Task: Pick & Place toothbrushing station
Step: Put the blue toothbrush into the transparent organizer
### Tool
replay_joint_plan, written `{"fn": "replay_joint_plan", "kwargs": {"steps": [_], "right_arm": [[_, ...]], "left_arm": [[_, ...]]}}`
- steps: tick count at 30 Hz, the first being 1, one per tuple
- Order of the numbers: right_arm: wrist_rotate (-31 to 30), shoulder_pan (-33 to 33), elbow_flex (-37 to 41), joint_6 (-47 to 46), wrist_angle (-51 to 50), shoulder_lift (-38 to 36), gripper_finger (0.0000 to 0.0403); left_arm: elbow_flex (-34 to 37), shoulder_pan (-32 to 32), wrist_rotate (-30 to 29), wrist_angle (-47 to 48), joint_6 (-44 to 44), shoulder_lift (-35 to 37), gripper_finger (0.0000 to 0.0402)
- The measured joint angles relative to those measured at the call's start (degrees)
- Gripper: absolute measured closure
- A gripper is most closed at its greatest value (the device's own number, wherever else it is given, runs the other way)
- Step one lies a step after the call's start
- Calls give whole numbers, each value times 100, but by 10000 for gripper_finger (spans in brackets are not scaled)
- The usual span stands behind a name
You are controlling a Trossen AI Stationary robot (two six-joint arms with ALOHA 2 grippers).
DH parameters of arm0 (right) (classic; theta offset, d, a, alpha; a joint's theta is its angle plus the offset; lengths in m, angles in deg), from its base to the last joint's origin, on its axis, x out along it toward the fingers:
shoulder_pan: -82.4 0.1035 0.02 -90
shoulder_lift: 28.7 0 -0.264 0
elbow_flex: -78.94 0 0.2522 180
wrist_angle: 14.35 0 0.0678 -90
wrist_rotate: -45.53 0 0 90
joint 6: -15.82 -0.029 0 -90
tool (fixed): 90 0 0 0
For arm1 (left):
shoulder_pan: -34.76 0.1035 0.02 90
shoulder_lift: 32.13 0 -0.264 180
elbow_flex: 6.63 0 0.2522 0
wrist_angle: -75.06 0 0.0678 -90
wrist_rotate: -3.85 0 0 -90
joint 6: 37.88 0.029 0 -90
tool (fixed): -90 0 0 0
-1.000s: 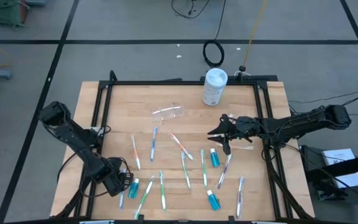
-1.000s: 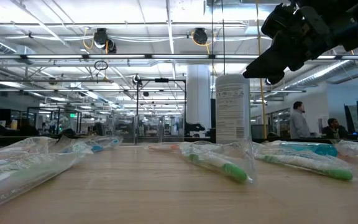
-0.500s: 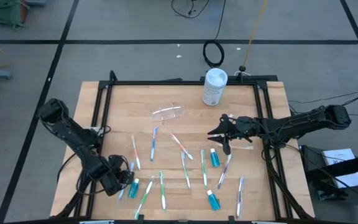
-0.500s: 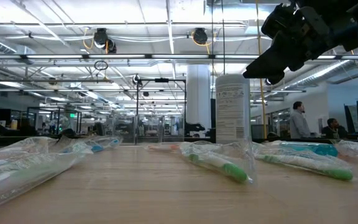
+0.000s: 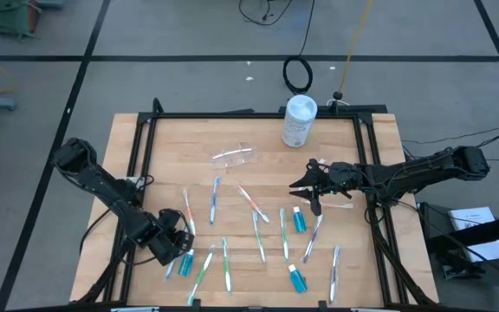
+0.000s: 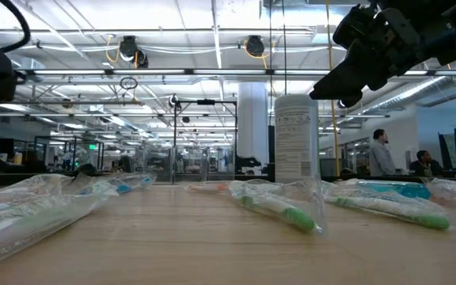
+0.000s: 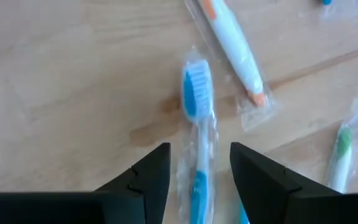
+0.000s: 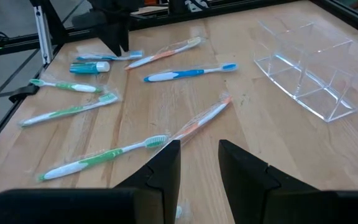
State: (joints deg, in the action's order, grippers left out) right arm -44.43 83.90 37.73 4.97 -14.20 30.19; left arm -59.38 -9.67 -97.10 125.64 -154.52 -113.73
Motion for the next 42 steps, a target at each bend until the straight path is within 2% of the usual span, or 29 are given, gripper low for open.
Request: {"fn": "replay_joint_plan", "kwargs": {"steps": [6, 9, 14, 20, 24, 32, 42], "right_arm": [[1, 0, 0, 0, 0, 0, 303], [2, 0, 1, 0, -1, 0, 303], [2, 0, 2, 0, 0, 0, 303], [2, 0, 2, 0, 0, -2, 303], [1, 0, 2, 0, 0, 0, 303], [2, 0, 2, 0, 0, 0, 303], [2, 0, 2, 0, 0, 0, 303]], "left_arm": [[-28, 198, 338, -100, 490, -306, 229], [-33, 230, 300, -195, 1077, -333, 229], [-11, 230, 278, -320, 1488, -286, 229], [-9, 230, 227, -344, 1630, -282, 229], [0, 241, -143, -397, 1939, -292, 229], [0, 245, -345, -382, 2020, -289, 229], [0, 324, -215, -365, 2021, -287, 229]]}}
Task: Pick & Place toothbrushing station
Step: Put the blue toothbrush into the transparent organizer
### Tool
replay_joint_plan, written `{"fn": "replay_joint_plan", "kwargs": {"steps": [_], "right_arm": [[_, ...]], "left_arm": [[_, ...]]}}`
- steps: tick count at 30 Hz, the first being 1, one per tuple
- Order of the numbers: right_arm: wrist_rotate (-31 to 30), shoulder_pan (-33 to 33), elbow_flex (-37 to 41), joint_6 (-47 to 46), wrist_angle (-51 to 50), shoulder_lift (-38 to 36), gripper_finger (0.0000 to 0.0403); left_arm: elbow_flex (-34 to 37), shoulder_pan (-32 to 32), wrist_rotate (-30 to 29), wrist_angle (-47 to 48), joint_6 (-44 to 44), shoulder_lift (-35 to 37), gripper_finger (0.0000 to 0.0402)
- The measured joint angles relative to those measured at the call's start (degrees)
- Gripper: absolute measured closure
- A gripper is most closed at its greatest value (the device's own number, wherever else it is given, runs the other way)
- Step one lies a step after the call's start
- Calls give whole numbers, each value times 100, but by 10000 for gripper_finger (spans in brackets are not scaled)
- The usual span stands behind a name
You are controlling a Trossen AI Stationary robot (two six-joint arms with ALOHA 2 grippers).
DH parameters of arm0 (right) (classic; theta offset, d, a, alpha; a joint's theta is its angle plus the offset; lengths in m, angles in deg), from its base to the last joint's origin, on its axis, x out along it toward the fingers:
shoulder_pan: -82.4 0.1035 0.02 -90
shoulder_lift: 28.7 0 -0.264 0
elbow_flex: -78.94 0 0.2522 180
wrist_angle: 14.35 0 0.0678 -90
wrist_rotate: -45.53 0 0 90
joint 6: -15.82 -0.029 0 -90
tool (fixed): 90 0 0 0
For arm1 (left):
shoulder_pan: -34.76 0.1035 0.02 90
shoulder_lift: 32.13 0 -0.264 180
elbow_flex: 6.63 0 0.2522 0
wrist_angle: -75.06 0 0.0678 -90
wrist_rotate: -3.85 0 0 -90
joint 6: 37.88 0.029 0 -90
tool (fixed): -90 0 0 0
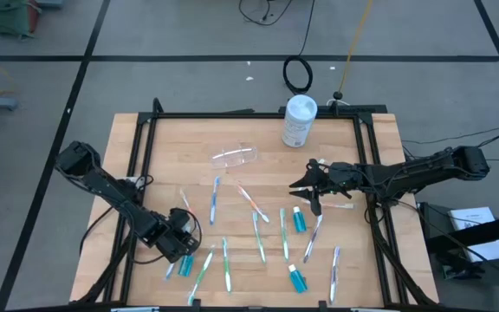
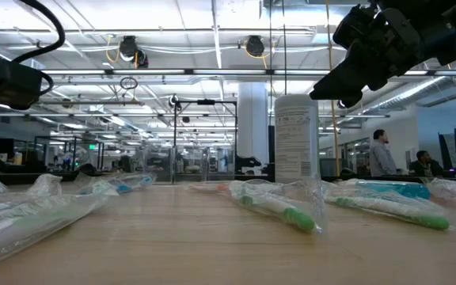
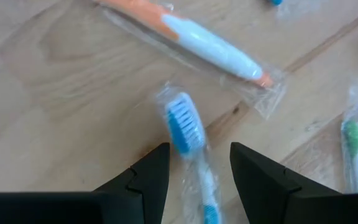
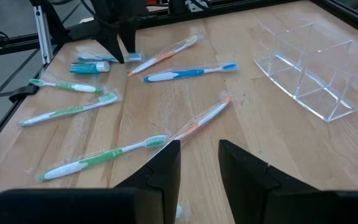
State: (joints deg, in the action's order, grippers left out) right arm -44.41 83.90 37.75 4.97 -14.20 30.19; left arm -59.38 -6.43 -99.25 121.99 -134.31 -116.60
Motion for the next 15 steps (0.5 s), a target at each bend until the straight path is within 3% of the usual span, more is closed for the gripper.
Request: {"fn": "replay_joint_plan", "kwargs": {"steps": [10, 15], "right_arm": [[0, 0, 0, 0, 0, 0, 303], [0, 0, 0, 0, 0, 0, 303]], "left_arm": [[140, 4, -297, -32, 223, 12, 231], [201, 2, -235, -44, 202, 20, 277]]}}
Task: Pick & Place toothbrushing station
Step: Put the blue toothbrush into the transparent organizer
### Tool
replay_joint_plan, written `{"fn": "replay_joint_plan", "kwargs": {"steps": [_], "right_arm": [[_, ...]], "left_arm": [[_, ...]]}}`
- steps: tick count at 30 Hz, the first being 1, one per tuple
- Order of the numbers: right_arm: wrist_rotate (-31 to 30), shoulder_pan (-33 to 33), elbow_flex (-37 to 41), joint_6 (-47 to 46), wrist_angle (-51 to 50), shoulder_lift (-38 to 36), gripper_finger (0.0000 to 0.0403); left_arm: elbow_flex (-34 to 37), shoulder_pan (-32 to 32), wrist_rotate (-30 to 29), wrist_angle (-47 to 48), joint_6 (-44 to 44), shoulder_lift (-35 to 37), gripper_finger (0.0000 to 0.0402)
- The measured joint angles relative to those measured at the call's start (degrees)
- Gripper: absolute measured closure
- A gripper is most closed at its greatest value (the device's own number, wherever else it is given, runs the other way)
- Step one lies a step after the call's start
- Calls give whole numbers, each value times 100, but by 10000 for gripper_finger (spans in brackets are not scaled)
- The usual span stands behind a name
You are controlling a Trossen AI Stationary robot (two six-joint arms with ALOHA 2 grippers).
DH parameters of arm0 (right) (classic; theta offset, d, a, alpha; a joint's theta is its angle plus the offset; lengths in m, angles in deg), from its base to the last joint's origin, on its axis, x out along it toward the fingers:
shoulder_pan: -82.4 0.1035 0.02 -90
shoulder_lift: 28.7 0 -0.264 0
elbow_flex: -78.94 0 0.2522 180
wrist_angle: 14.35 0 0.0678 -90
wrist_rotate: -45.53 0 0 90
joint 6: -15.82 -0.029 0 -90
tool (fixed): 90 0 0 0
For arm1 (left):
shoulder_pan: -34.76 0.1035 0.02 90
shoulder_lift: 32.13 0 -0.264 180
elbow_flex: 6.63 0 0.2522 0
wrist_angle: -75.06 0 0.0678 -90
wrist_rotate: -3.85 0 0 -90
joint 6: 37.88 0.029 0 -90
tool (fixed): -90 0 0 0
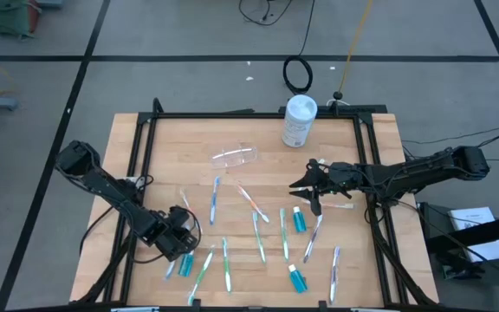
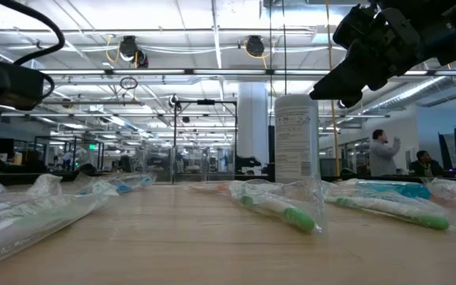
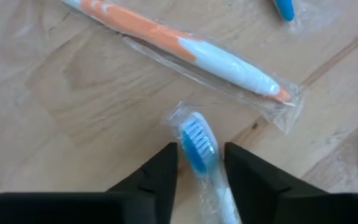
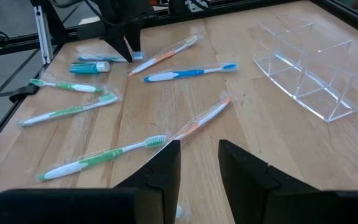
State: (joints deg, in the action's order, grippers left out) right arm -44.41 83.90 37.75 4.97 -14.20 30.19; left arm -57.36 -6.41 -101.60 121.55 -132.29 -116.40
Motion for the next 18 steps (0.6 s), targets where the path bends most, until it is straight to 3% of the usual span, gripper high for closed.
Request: {"fn": "replay_joint_plan", "kwargs": {"steps": [8, 18], "right_arm": [[0, 0, 0, 0, 1, -1, 303], [0, -2, 0, 0, 2, 0, 303]], "left_arm": [[7, 0, -15, 34, -233, 0, 387], [-90, -31, -449, 124, -120, 290, 384]]}}
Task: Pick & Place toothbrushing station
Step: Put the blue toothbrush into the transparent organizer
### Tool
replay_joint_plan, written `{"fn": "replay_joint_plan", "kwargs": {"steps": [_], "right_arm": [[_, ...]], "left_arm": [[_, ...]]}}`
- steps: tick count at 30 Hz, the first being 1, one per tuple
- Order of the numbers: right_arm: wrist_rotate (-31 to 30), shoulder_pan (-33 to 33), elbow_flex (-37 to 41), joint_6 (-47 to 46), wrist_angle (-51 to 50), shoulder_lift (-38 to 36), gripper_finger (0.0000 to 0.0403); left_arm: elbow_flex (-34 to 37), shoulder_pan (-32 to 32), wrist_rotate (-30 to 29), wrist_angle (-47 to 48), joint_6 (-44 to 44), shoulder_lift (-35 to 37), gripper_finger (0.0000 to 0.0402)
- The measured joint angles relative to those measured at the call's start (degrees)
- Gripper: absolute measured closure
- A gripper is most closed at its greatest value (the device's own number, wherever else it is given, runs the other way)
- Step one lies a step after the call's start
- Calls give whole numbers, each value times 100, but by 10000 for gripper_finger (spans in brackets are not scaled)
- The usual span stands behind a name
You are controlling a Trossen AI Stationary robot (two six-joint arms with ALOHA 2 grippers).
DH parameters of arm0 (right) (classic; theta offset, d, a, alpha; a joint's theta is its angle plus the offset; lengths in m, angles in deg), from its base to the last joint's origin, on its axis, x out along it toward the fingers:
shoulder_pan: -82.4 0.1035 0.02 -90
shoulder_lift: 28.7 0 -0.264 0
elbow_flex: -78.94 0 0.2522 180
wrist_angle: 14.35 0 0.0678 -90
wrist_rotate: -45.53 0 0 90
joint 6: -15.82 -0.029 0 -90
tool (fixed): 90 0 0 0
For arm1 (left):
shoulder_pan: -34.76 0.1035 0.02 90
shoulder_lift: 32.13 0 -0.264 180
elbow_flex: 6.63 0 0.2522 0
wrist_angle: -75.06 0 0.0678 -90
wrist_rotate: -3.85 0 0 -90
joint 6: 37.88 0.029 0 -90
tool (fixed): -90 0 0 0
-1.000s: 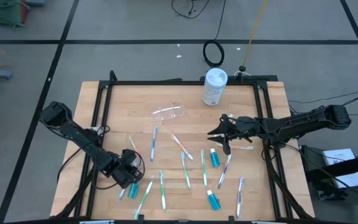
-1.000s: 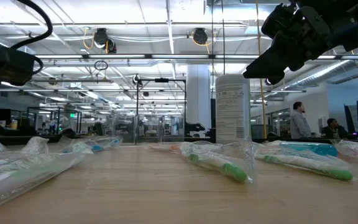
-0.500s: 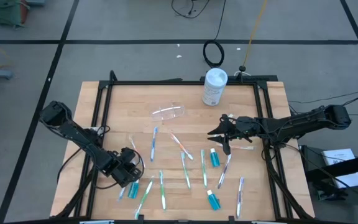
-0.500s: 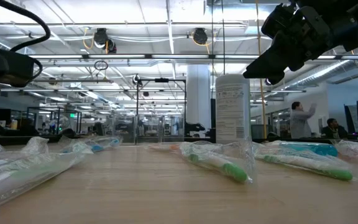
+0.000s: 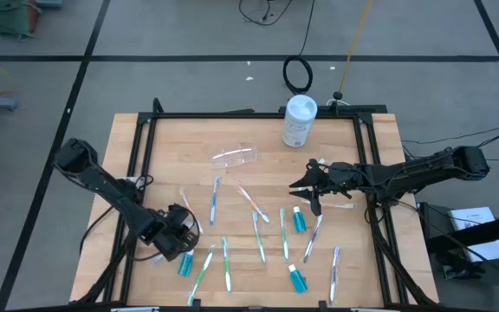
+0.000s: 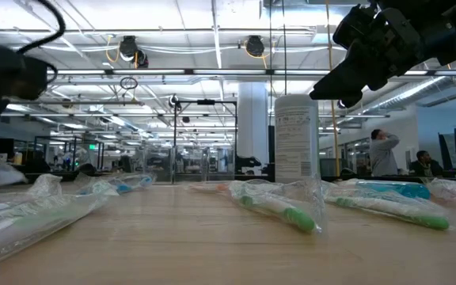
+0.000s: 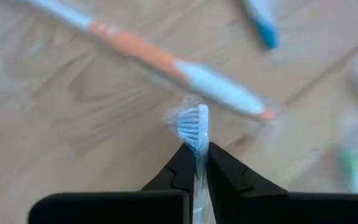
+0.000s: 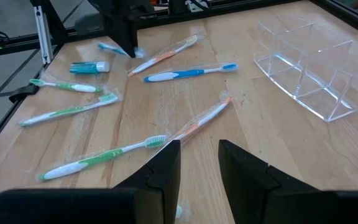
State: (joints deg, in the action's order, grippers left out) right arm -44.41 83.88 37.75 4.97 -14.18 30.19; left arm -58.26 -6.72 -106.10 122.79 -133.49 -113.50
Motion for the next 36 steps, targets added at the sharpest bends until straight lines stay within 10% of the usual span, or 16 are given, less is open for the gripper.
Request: {"fn": "replay_joint_plan", "kwargs": {"steps": [8, 17, 28, 36], "right_arm": [[-1, 2, 0, 0, 0, -1, 303], [-2, 0, 0, 0, 2, 0, 303], [-1, 2, 0, 0, 184, -1, 303], [0, 0, 0, 0, 209, -2, 303]], "left_arm": [[-662, -6, -1649, 490, 858, 673, 382], [-1151, 358, -6460, -1111, 3974, 1061, 386], [-1147, 2204, -6393, -2318, 5625, 696, 368], [-1147, 3309, -4506, -4276, 7565, 187, 368]]}}
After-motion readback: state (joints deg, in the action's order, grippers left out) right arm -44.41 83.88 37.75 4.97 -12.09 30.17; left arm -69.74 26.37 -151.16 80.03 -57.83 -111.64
